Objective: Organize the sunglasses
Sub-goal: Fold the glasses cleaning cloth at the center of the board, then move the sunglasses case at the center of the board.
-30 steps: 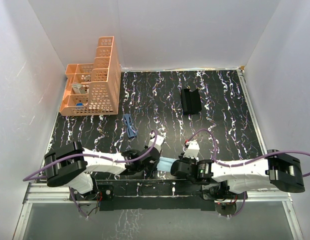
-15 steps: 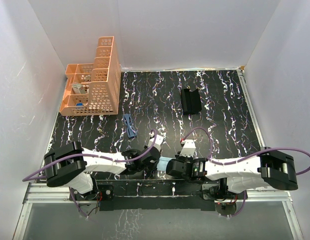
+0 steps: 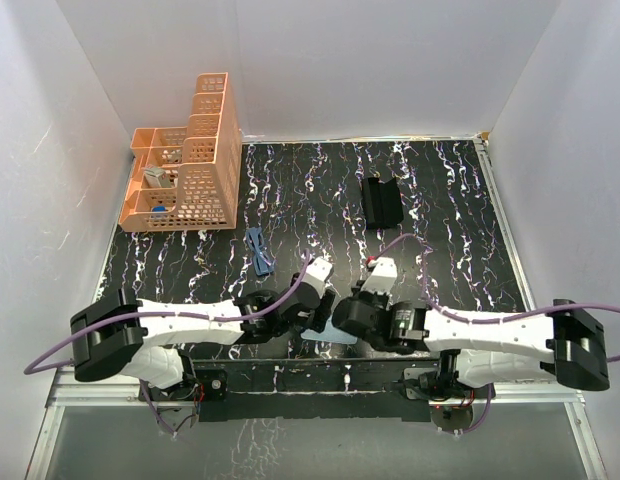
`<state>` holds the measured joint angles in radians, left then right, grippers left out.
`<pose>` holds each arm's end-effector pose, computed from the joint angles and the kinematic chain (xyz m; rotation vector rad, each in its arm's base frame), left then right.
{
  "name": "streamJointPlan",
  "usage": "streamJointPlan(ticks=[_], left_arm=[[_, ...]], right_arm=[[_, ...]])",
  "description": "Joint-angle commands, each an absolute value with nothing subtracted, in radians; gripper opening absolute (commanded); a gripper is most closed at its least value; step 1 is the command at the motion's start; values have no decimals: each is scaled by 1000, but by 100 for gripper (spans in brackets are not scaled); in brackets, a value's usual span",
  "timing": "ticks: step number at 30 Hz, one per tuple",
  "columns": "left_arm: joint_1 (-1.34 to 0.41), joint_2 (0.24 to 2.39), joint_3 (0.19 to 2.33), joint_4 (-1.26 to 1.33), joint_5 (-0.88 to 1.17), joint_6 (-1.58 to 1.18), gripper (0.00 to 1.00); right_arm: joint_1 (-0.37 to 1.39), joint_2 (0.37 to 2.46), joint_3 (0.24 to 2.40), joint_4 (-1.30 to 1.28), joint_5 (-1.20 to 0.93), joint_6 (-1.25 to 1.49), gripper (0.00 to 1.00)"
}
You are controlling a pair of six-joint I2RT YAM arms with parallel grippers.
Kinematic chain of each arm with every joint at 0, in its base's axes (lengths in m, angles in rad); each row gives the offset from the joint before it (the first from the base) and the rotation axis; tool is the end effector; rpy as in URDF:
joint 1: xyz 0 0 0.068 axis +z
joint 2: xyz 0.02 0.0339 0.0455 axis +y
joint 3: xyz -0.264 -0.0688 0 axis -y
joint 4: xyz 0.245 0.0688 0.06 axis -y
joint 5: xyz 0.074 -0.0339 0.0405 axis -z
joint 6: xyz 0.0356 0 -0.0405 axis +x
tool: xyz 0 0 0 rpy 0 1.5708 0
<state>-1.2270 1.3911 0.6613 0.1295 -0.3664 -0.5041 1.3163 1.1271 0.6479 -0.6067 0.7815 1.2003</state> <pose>0.1077 -0.2630 0.1940 0.5717 2.1145 -0.6135 0.0741 0.1853 0.2044 0.0984 2.2592 0.2445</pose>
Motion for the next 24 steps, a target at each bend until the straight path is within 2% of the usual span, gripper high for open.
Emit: streamJointPlan(ticks=[1, 7, 11, 17, 21, 24], left_arm=[[-1228, 1344, 712, 137, -408, -435, 55], [-1178, 1418, 768, 142, -400, -401, 58], [-1091, 1440, 764, 188, -331, -401, 58], [-997, 1460, 785, 217, -296, -378, 58], [-959, 1470, 806, 205, -281, -370, 58], [-947, 1459, 804, 210, -276, -372, 58]], right_arm=[[1176, 1062, 707, -604, 838, 1085, 0], [978, 1021, 728, -500, 799, 905, 3], [857, 1063, 763, -433, 764, 782, 8], [632, 1153, 789, -278, 601, 662, 9], [535, 1271, 855, -214, 536, 610, 2], [478, 1373, 928, -179, 493, 585, 1]])
